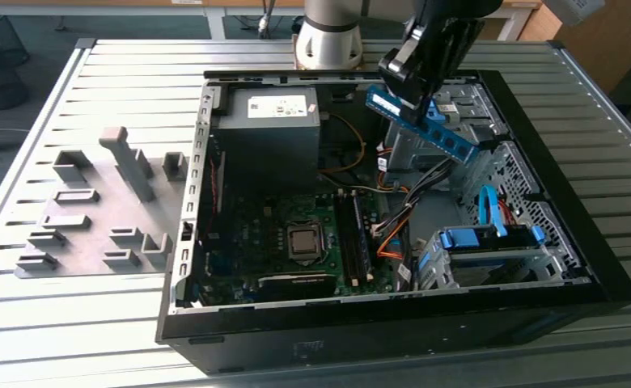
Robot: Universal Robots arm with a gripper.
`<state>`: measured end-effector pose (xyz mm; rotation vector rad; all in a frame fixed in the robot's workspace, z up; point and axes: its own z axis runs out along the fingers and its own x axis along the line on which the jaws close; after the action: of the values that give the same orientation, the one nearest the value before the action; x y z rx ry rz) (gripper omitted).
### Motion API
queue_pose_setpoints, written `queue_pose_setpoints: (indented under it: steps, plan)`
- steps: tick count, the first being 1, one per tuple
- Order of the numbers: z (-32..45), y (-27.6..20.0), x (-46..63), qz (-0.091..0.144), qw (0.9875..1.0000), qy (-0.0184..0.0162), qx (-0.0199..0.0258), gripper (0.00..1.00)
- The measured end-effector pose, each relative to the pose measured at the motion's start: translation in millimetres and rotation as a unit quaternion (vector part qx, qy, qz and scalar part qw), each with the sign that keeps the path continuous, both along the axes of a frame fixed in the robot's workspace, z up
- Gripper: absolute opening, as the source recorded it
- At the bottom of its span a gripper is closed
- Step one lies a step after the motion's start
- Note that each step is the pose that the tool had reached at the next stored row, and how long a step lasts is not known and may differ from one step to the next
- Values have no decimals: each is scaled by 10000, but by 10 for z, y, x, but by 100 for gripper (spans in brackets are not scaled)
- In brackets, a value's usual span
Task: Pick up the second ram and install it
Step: 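Insert the second ram into the second slot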
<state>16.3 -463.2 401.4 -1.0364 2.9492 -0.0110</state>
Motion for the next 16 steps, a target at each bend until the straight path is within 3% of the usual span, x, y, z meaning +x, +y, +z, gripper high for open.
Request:
queue_pose_setpoints:
  steps: [4,8,12,16]
  plan:
    - [0,0,0,-277,9996,0,-1,14]
    - [-1,0,0,-581,9983,0,-2,14]
    - [-2,0,0,-890,9960,0,-2,14]
    - [-2,0,0,-1212,9926,0,-3,14]
